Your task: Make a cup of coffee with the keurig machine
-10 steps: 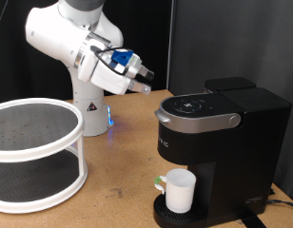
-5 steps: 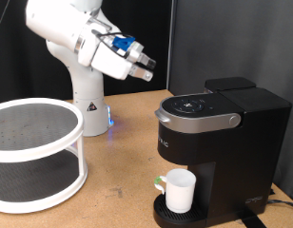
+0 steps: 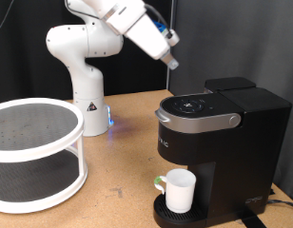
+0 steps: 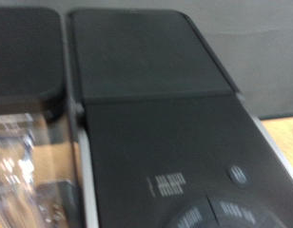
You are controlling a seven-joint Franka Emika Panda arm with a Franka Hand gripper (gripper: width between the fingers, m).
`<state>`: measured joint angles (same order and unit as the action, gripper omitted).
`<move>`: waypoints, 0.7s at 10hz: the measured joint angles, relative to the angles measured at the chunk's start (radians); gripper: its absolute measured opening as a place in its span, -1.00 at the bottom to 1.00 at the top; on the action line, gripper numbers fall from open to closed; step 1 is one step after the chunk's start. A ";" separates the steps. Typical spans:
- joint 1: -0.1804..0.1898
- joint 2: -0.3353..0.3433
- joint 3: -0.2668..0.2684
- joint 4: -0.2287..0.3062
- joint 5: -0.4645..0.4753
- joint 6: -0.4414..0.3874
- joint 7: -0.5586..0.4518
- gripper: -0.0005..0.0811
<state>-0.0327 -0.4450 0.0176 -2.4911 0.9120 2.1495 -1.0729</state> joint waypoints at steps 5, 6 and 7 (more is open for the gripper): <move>-0.005 0.037 0.056 0.052 -0.126 0.102 0.085 0.98; -0.011 0.039 0.090 0.076 -0.227 0.113 0.132 0.98; -0.013 0.046 0.114 0.112 -0.318 0.093 0.167 0.98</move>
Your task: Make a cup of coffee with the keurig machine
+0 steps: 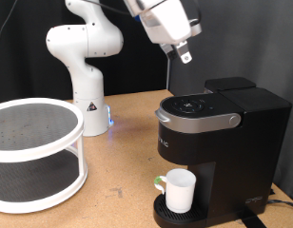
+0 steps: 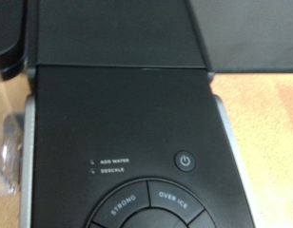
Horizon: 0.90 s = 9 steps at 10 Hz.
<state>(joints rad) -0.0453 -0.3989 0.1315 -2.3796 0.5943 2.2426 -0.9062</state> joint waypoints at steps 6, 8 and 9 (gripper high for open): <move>0.001 0.079 0.030 0.150 -0.129 -0.106 0.076 0.98; -0.001 0.087 0.050 0.150 -0.280 -0.134 0.079 0.98; -0.001 0.094 0.058 0.155 -0.319 -0.139 0.090 0.98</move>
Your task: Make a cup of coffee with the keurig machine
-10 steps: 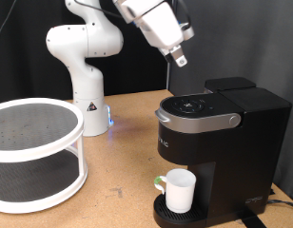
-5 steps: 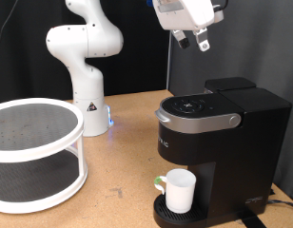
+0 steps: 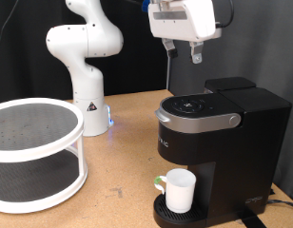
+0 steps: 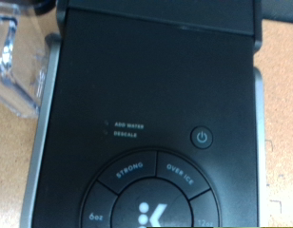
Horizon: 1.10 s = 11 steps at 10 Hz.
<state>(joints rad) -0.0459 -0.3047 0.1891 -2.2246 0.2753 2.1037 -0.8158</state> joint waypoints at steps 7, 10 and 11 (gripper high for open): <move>0.001 0.090 0.010 0.086 -0.017 0.023 0.025 0.98; 0.001 0.108 0.014 0.086 -0.043 0.046 0.027 0.98; 0.001 0.117 0.016 0.086 -0.062 0.049 0.032 0.98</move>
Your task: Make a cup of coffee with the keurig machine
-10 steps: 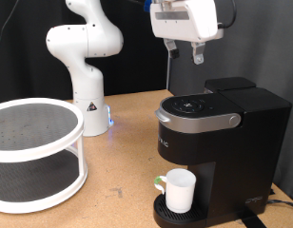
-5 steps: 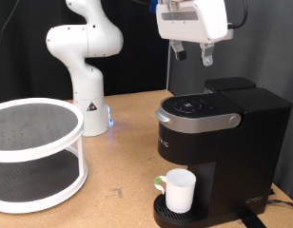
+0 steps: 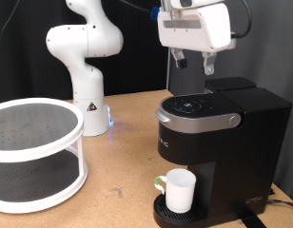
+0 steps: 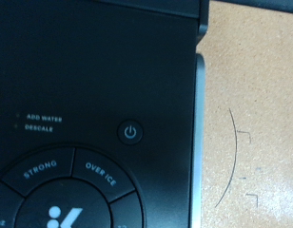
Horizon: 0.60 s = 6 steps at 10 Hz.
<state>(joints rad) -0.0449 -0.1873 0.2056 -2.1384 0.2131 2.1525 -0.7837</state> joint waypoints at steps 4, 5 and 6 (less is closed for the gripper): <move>0.000 0.040 0.006 -0.014 -0.025 0.056 0.003 0.98; 0.000 0.043 0.009 -0.026 -0.025 0.081 0.003 0.98; 0.001 0.045 0.013 -0.039 -0.025 0.107 0.003 0.98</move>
<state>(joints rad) -0.0443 -0.1427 0.2182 -2.1772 0.1878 2.2592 -0.7812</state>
